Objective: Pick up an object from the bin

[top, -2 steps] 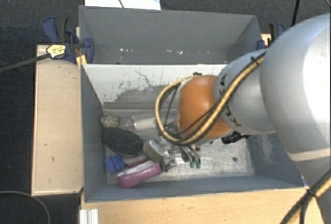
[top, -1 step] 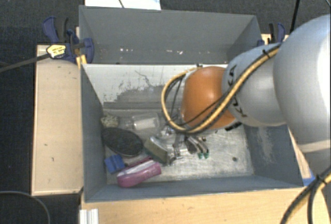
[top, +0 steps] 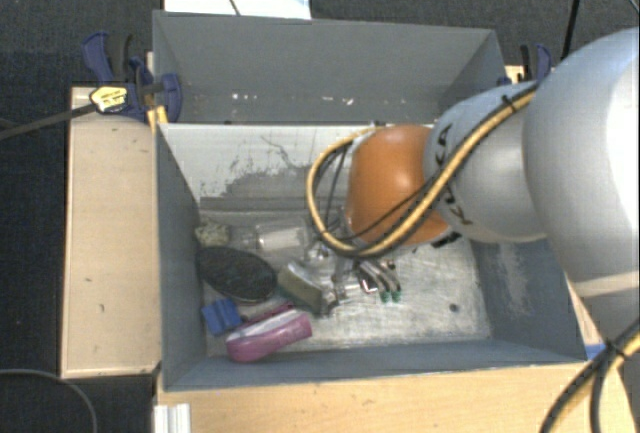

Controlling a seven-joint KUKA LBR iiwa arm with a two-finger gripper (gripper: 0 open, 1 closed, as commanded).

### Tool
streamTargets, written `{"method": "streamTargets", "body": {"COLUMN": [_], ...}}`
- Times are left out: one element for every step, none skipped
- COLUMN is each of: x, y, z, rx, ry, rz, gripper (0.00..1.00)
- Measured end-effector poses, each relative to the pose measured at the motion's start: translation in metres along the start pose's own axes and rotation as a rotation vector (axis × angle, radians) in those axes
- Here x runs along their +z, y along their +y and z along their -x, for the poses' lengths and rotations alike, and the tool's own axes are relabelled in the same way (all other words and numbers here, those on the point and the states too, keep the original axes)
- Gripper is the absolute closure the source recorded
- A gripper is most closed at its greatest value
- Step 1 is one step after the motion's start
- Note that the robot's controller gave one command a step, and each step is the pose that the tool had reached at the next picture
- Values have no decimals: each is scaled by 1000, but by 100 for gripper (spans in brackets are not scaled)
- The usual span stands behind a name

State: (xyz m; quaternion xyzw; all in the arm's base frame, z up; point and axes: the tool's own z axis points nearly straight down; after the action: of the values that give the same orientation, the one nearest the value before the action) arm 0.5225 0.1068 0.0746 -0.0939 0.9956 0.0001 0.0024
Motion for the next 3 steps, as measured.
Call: {"method": "streamTargets", "body": {"x": [0, 0, 3], "y": [5, 37, 39], "z": [12, 15, 13], "rx": [-42, -160, -160], "ry": [4, -6, -1], "rz": [-2, -3, 1], "gripper": [100, 100, 0]}}
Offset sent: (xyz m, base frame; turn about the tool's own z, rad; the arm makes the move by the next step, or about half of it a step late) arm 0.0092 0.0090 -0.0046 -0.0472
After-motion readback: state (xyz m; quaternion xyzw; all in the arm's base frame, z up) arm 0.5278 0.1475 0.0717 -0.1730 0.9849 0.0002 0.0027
